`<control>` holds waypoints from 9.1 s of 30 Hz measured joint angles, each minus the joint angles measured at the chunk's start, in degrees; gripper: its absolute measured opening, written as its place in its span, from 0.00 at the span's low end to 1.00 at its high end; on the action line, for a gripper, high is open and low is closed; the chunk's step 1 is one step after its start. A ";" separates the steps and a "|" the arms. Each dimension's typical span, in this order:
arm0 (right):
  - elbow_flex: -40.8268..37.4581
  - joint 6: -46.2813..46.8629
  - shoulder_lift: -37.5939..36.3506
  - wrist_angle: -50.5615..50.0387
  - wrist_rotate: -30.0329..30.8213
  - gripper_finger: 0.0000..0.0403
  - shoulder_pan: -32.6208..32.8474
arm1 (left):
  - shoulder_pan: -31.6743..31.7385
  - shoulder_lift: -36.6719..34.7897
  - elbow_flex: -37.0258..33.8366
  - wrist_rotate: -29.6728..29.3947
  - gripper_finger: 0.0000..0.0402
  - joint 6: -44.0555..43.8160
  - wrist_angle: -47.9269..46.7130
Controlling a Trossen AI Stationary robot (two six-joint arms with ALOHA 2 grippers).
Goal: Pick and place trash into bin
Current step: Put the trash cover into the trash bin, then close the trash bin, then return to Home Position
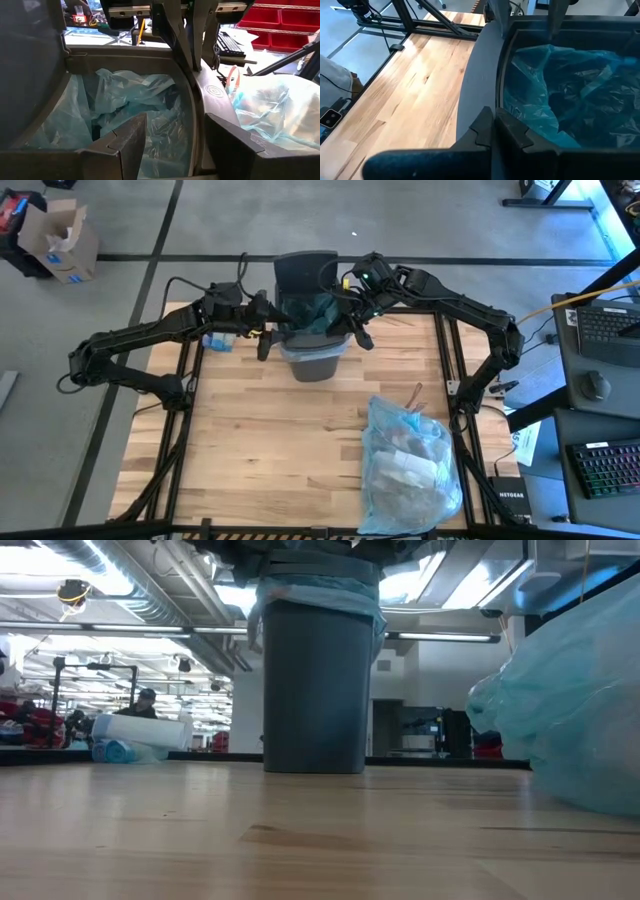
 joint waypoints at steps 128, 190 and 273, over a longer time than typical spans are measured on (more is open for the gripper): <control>-16.92 16.97 -21.58 8.46 22.46 0.03 3.52 | 9.81 -18.74 -4.89 3.68 0.01 2.46 -5.07; -98.68 37.55 -83.71 62.91 23.71 0.04 3.74 | -13.16 -59.48 -58.14 -19.75 0.01 -11.82 15.28; -98.47 38.99 -97.39 53.69 26.19 0.04 4.48 | -13.10 -68.89 -59.69 -19.71 0.01 -4.31 15.15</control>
